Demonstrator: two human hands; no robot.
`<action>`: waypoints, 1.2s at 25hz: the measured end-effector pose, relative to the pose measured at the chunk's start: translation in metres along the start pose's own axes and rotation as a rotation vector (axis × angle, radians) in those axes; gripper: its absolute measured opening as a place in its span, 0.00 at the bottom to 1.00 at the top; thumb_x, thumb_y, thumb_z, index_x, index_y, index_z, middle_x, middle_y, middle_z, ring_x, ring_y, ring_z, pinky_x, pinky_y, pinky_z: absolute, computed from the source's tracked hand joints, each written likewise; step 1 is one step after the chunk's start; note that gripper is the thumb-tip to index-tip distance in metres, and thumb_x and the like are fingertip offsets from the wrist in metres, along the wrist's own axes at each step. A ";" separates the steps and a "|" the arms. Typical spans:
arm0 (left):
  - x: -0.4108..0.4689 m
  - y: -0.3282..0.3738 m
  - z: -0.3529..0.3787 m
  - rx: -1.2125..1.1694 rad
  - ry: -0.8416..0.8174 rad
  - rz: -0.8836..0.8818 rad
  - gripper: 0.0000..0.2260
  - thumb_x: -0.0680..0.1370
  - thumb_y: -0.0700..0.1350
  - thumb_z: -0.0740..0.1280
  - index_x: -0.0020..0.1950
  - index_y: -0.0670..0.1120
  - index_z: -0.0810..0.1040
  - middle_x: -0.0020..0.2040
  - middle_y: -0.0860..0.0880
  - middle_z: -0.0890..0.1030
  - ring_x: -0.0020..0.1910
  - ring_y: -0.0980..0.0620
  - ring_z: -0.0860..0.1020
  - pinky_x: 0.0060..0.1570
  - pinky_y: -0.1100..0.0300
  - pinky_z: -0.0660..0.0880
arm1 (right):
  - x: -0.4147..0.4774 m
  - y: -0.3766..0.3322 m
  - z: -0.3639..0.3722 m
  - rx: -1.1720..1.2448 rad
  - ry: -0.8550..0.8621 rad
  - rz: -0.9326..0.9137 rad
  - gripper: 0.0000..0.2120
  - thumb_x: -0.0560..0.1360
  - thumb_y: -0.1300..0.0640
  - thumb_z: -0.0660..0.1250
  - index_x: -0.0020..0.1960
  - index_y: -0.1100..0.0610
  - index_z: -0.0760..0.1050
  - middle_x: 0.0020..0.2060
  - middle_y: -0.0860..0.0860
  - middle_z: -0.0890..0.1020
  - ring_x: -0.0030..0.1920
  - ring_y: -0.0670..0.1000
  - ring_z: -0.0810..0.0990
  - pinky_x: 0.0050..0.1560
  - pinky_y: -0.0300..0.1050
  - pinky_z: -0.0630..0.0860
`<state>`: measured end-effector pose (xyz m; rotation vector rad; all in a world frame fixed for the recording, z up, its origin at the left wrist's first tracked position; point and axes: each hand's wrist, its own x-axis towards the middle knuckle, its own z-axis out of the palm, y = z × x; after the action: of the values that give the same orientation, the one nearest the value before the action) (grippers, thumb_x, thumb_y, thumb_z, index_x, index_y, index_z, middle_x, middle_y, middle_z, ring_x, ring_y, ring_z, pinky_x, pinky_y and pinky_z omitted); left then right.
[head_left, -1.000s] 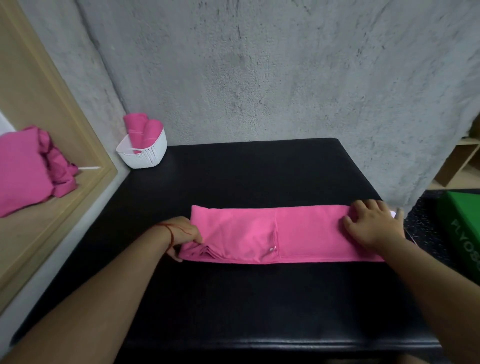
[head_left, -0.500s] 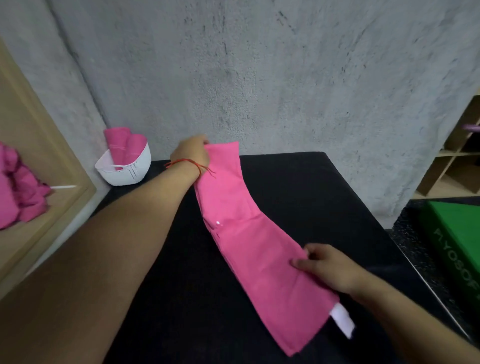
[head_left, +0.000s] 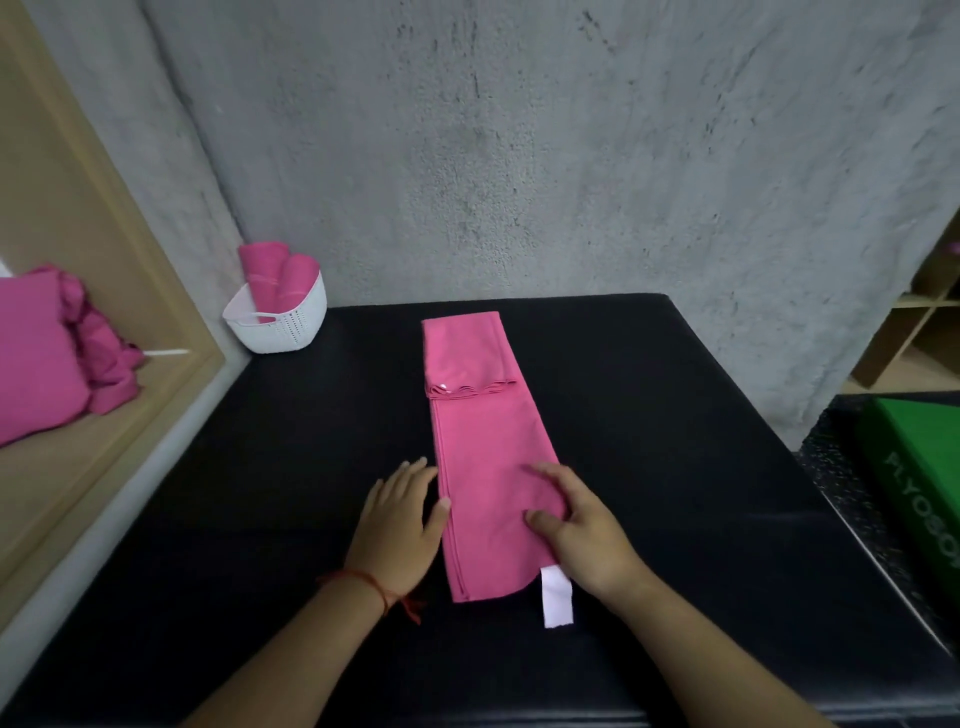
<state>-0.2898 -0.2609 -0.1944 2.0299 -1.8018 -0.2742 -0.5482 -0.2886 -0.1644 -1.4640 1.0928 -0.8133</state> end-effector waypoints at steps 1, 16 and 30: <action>-0.014 0.002 0.002 0.051 -0.015 0.025 0.25 0.86 0.60 0.51 0.84 0.55 0.58 0.83 0.57 0.56 0.83 0.55 0.51 0.82 0.52 0.45 | -0.004 -0.001 0.003 -0.035 0.043 -0.003 0.20 0.81 0.60 0.72 0.63 0.36 0.80 0.61 0.38 0.82 0.59 0.41 0.83 0.56 0.36 0.81; 0.106 0.033 -0.047 0.331 -0.103 0.228 0.20 0.81 0.57 0.66 0.71 0.54 0.73 0.68 0.52 0.74 0.66 0.47 0.72 0.61 0.47 0.73 | -0.030 0.001 0.009 -0.337 -0.117 -0.130 0.15 0.83 0.51 0.69 0.39 0.48 0.87 0.39 0.41 0.87 0.44 0.44 0.84 0.55 0.41 0.75; -0.016 -0.003 -0.005 -0.036 -0.110 0.197 0.23 0.82 0.60 0.54 0.78 0.61 0.69 0.81 0.58 0.64 0.82 0.53 0.57 0.81 0.48 0.51 | -0.020 0.012 0.015 -0.375 -0.048 -0.203 0.15 0.77 0.43 0.67 0.38 0.49 0.86 0.38 0.44 0.87 0.40 0.52 0.84 0.50 0.52 0.78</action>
<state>-0.2875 -0.2445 -0.1935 1.8287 -2.0314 -0.3632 -0.5439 -0.2650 -0.1778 -1.9236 1.1129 -0.7335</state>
